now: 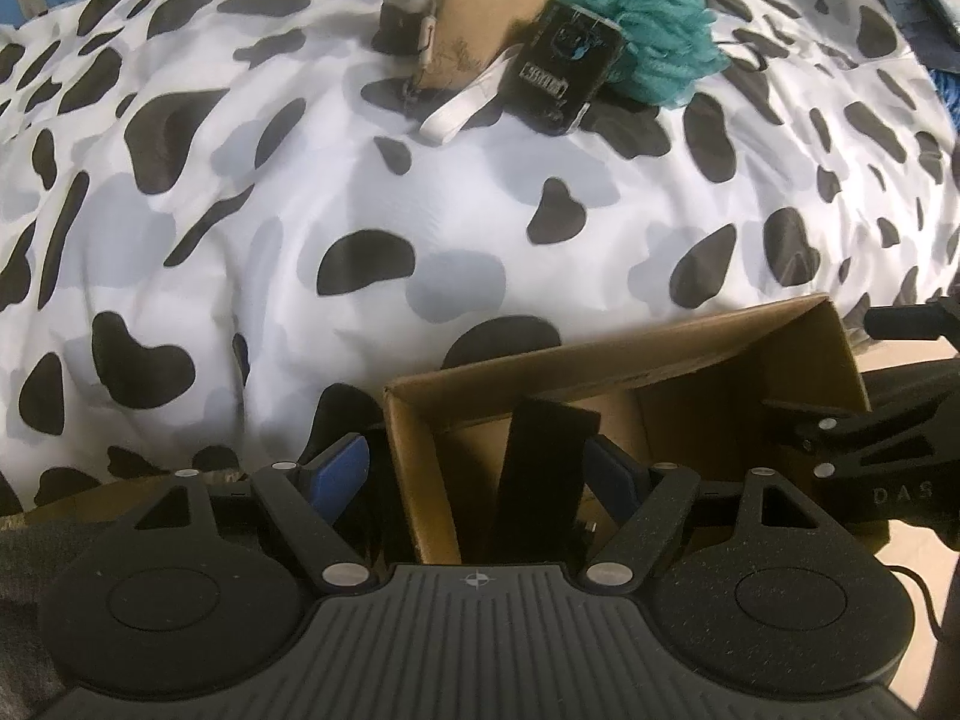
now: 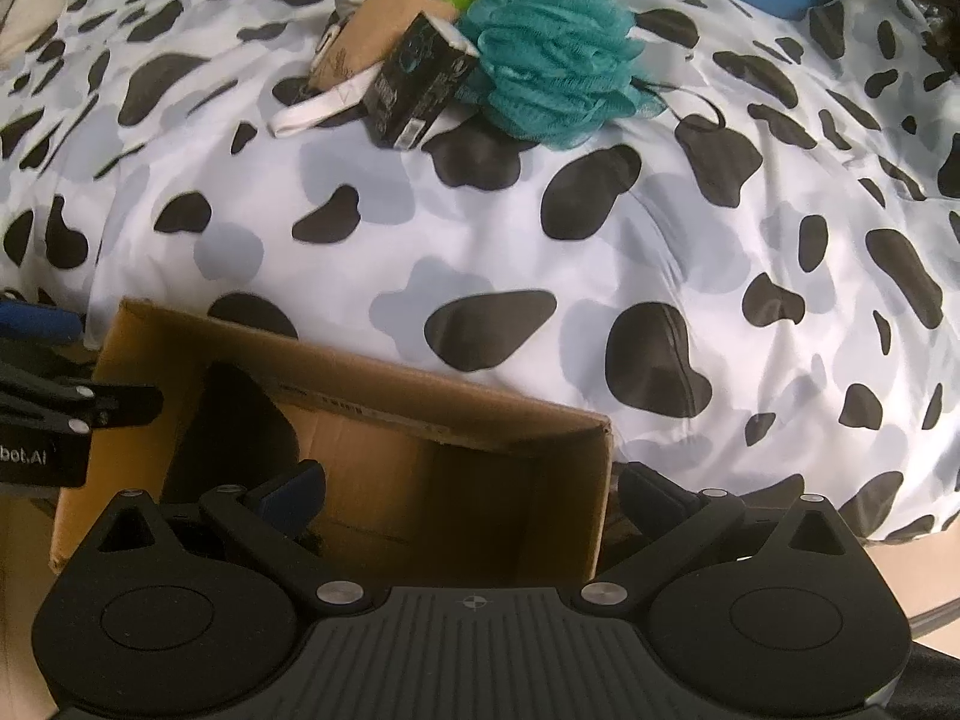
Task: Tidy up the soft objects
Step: 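Reach the right gripper to the black product box and grasp it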
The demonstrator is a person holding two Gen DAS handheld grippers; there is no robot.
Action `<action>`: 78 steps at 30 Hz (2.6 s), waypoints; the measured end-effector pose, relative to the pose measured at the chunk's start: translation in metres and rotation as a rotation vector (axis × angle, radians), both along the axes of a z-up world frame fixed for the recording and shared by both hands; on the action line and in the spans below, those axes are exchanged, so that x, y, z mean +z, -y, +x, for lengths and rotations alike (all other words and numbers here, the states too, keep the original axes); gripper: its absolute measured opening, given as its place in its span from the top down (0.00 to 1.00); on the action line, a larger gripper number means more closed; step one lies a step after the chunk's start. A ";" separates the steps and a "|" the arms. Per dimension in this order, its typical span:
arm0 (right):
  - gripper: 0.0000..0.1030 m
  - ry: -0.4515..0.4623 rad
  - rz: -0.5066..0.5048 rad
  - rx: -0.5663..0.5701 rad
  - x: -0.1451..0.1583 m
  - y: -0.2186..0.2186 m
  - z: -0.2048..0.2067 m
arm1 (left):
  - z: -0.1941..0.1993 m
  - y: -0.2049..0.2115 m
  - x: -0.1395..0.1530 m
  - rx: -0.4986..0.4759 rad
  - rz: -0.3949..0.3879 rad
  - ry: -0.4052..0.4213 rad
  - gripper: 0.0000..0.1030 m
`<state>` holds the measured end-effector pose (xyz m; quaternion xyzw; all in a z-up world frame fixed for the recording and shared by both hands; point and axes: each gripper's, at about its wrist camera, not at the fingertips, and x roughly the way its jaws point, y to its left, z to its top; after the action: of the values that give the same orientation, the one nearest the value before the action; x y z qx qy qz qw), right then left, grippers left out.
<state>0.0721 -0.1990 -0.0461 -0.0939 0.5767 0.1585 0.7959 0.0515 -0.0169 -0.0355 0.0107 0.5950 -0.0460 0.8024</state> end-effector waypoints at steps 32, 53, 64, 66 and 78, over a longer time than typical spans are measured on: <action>0.00 0.207 0.164 -0.100 0.035 0.035 0.036 | 0.009 0.010 0.042 -0.092 -0.033 0.365 0.24; 0.05 0.261 0.358 0.118 0.036 0.005 0.074 | 0.058 -0.035 0.046 0.046 0.003 0.387 0.24; 0.18 0.200 0.389 0.181 0.016 -0.020 0.106 | 0.072 -0.047 0.053 0.084 -0.001 0.407 0.24; 0.20 0.185 0.392 0.181 0.011 -0.025 0.113 | 0.073 -0.048 0.055 0.082 -0.002 0.412 0.24; 0.47 0.128 0.369 0.113 -0.024 -0.043 0.153 | 0.084 -0.055 0.057 0.088 -0.021 0.400 0.24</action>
<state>0.2252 -0.1563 -0.0700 0.0115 0.4798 0.2995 0.8246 0.1350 0.0380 0.0215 -0.0147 0.4231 -0.0139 0.9059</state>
